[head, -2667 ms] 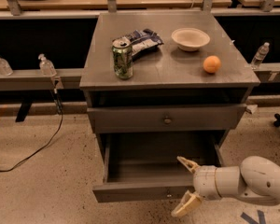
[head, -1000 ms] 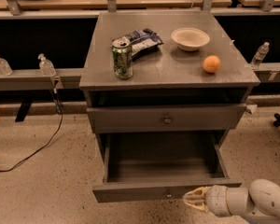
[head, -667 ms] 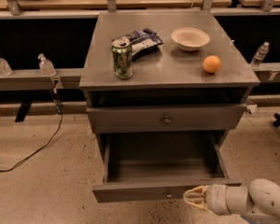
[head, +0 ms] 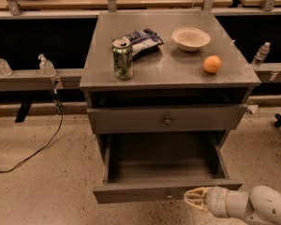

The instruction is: Close middle drawer

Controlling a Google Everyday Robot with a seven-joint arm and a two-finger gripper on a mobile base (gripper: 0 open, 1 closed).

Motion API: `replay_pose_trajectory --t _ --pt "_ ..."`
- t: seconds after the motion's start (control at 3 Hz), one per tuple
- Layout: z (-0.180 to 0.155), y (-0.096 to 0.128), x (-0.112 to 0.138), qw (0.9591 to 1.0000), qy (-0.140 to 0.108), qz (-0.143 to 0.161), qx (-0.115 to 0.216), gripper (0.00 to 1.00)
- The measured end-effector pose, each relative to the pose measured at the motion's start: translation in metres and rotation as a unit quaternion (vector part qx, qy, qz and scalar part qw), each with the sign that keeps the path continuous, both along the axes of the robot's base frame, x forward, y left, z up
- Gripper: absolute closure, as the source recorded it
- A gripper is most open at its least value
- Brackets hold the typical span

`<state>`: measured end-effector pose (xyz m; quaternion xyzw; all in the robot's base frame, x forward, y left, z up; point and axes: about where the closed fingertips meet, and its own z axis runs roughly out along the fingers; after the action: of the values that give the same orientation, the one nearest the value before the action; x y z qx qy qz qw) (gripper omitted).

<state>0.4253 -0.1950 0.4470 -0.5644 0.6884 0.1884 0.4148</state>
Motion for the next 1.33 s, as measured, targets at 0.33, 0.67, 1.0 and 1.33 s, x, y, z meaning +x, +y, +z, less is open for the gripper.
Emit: replay_pose_trajectory --t 0.33,0.67,1.0,1.33 --pt "-0.019 0.006 0.007 0.9982 -0.047 -0.035 -0.01 1.0" --pt "-0.036 0.003 0.027 0.9925 -0.082 -0.079 -0.043 1.0" --pt "-0.05 -0.002 0.043 0.9852 -0.1 -0.119 -0.072 1.0" --pt "-0.062 -0.011 0.056 0.9804 -0.095 -0.156 -0.074 1.0"
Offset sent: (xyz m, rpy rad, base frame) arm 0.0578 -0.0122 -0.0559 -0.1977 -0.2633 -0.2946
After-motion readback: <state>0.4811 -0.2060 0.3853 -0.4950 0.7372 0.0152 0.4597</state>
